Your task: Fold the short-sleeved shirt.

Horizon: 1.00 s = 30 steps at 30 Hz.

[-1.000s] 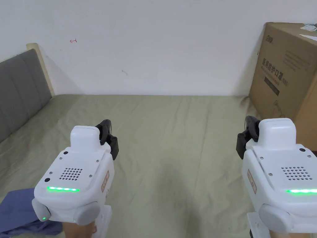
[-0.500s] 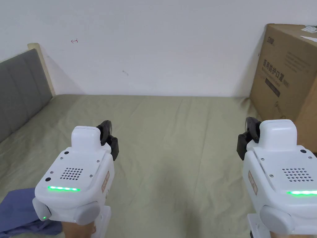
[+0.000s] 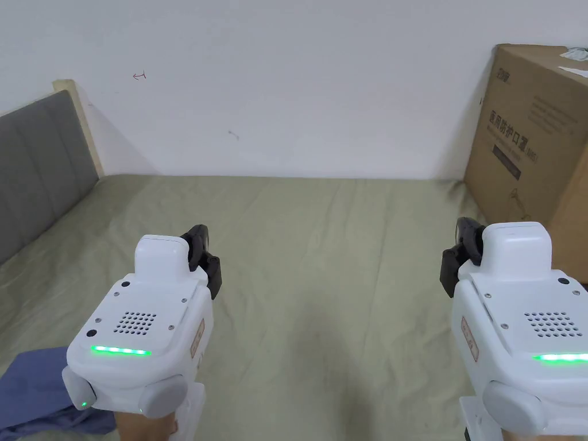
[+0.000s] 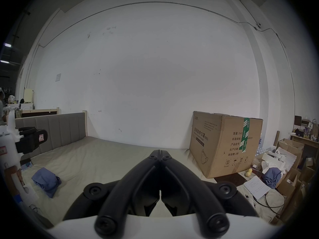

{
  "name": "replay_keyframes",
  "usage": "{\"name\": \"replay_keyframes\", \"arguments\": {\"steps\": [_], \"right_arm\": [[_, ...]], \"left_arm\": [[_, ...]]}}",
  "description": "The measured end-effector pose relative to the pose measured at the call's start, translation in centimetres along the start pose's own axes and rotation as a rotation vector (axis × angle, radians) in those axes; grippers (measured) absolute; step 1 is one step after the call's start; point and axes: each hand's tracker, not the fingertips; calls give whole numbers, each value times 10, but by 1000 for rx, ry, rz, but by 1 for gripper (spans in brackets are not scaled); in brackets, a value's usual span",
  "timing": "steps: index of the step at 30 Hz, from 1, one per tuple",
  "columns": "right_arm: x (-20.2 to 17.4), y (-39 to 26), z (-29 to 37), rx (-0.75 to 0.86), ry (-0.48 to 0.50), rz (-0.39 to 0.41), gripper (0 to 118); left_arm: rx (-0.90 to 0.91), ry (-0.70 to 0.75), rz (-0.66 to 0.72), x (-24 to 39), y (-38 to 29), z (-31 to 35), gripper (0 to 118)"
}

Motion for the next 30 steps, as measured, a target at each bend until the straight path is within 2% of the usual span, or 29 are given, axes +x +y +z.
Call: {"name": "replay_keyframes", "arguments": {"steps": [26,28,29,30], "right_arm": [[-2,0,2,-6,5,-1,0],[-2,0,2,-7,3,-1,0],[-2,0,1,-9,3,-1,2],[-2,0,1,-11,2,-1,9]], "left_arm": [[-1,36,20,-10,-2,1,1],[0,38,26,-12,-2,2,9],[0,35,29,-13,-2,1,16],[2,33,31,-13,-2,1,28]]}}
